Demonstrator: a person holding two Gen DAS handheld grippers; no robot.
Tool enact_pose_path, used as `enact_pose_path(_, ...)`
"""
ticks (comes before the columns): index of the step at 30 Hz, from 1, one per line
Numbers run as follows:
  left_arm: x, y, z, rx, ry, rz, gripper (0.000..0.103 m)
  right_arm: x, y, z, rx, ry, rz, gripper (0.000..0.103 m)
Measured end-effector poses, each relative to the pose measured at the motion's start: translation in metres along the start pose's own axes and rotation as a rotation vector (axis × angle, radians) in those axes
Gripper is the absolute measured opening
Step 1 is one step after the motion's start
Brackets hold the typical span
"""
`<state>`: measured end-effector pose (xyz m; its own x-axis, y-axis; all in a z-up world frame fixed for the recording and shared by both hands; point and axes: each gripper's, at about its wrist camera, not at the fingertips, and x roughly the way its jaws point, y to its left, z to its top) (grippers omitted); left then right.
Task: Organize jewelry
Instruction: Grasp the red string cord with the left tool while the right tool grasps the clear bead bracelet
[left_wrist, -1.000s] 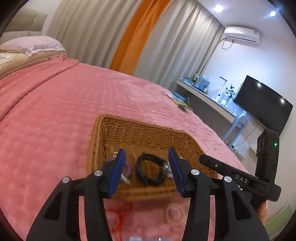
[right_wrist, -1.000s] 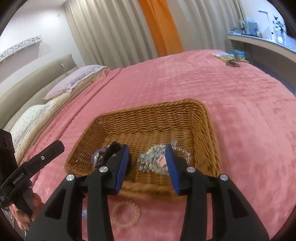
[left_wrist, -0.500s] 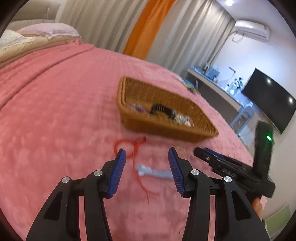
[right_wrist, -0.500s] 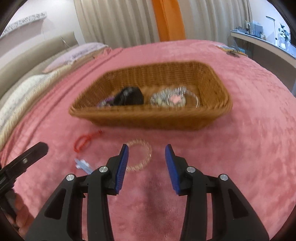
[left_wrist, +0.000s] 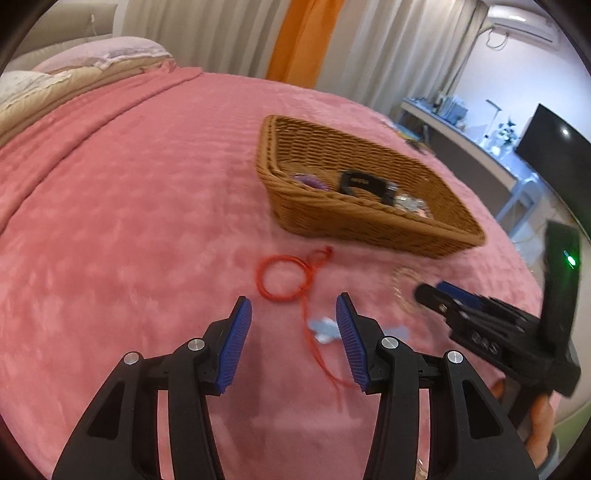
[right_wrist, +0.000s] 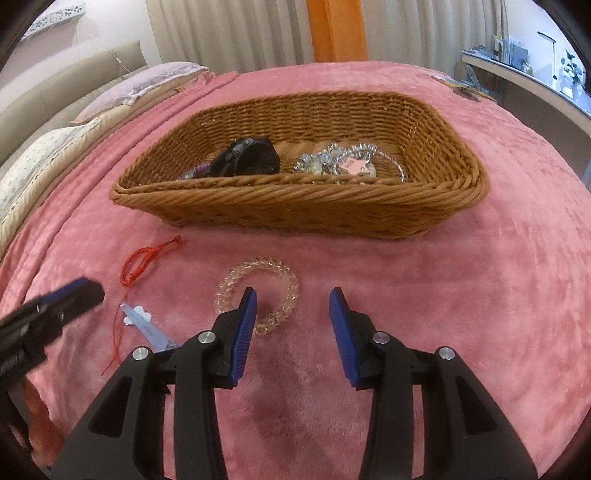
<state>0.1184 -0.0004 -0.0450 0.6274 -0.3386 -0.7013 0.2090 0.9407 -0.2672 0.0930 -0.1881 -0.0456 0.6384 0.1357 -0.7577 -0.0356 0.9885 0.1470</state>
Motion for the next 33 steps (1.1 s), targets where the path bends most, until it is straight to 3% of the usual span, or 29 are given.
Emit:
enact_pose_path(4,0.020,0.008,0.013,-0.003,0.032,0.040,0.045,0.005,0.000,0.002,-0.003,0.012,-0.010,0.038)
enact_pose_path(8,0.038,0.019,0.019,-0.059,0.076,0.020,0.045,0.008,0.003,0.003,-0.023,0.015,-0.026,0.038)
enact_pose_path(12,0.039,0.024,0.018,-0.072,0.071,0.003,0.045,0.008,0.008,0.003,-0.048,0.010,-0.046,0.032)
enact_pose_path(18,0.042,0.019,0.015,-0.027,0.065,0.044,0.044,0.008,0.012,0.003,-0.069,0.001,-0.064,0.030)
enact_pose_path(21,0.045,0.016,0.014,-0.010,0.063,0.080,0.032,0.008,0.013,0.002,-0.079,0.001,-0.061,0.026)
enact_pose_path(25,0.045,0.016,0.013,-0.015,0.057,0.097,0.007,0.006,0.019,0.000,-0.101,-0.001,-0.057,0.015)
enact_pose_path(33,0.040,0.015,0.009,-0.013,0.022,0.095,0.002,0.002,0.023,-0.004,-0.113,-0.010,-0.040,0.009)
